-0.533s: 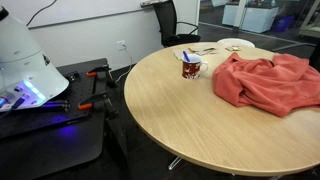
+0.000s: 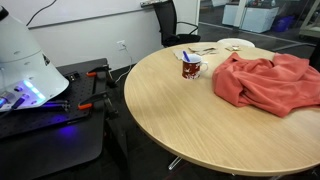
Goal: Put the pen on the table
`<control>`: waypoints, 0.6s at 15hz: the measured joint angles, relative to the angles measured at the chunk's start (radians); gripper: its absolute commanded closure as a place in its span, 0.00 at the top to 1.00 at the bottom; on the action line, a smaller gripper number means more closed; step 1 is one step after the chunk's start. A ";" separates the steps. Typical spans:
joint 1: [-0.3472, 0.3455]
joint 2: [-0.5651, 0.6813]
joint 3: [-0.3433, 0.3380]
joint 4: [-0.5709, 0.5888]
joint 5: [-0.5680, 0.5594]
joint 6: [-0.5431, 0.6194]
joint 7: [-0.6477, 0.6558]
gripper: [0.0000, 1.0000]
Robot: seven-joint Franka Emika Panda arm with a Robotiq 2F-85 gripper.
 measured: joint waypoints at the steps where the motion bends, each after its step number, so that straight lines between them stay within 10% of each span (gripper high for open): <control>1: 0.000 0.001 0.000 0.000 0.000 0.000 0.002 1.00; 9: 0.000 0.153 0.071 -0.001 0.028 0.089 0.219 1.00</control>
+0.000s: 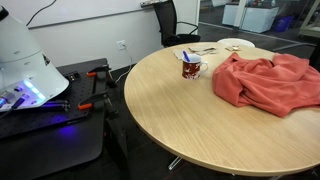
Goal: Put the pen on the table
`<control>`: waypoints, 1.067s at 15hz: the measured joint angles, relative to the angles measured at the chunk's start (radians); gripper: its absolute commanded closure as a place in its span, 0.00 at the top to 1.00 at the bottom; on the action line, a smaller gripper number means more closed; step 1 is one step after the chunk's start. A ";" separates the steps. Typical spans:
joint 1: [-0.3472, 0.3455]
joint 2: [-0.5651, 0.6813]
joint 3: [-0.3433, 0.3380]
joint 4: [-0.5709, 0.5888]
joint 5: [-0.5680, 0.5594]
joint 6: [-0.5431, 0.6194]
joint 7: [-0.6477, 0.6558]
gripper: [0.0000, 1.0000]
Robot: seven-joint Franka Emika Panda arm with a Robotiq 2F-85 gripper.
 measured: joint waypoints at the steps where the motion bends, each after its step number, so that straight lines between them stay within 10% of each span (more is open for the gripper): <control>1: 0.000 0.031 0.012 0.000 0.012 0.015 0.040 1.00; 16: 0.012 0.366 0.029 0.009 0.238 0.258 0.154 1.00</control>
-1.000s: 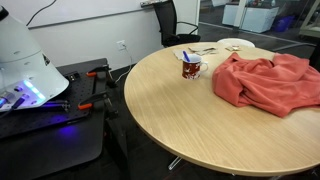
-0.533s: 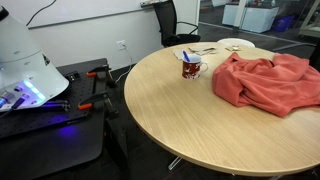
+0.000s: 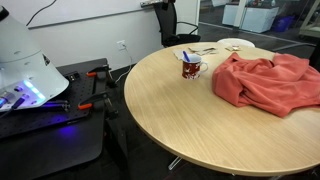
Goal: Put the pen on the table
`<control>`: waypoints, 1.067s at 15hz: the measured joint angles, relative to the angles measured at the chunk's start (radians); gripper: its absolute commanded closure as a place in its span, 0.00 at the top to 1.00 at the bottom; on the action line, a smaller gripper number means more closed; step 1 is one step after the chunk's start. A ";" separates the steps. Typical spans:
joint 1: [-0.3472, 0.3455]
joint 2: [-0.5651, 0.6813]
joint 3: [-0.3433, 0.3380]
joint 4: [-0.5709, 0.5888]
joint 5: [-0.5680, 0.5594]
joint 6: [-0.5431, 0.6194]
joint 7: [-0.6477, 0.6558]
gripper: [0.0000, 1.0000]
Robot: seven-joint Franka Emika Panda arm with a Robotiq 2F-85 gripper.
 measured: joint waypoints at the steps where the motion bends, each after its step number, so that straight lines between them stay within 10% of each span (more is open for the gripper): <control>1: 0.001 0.000 0.000 0.001 0.000 0.000 0.006 1.00; 16: 0.017 0.224 0.000 0.107 -0.005 0.021 0.014 1.00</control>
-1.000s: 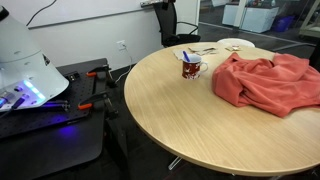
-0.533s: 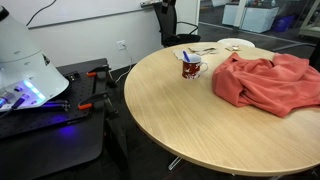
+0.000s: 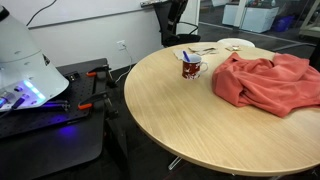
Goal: Put the pen on the table
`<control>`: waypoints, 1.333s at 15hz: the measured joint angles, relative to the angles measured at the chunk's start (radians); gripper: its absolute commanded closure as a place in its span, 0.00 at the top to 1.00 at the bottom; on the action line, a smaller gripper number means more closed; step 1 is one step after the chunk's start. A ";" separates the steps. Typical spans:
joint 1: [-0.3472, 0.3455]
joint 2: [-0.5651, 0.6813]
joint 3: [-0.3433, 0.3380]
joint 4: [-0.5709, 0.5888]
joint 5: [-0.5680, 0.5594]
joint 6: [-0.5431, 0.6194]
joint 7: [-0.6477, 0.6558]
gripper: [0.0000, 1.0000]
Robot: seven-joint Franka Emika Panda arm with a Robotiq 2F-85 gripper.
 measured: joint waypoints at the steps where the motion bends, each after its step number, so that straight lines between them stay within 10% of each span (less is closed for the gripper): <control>1: 0.002 0.023 0.000 0.017 0.000 0.010 0.005 1.00; 5: 0.006 0.102 -0.005 0.080 0.000 0.053 0.043 0.99; 10: 0.007 0.183 -0.018 0.153 0.000 0.064 0.079 0.62; 20: 0.007 0.332 -0.029 0.278 0.001 0.064 0.132 0.50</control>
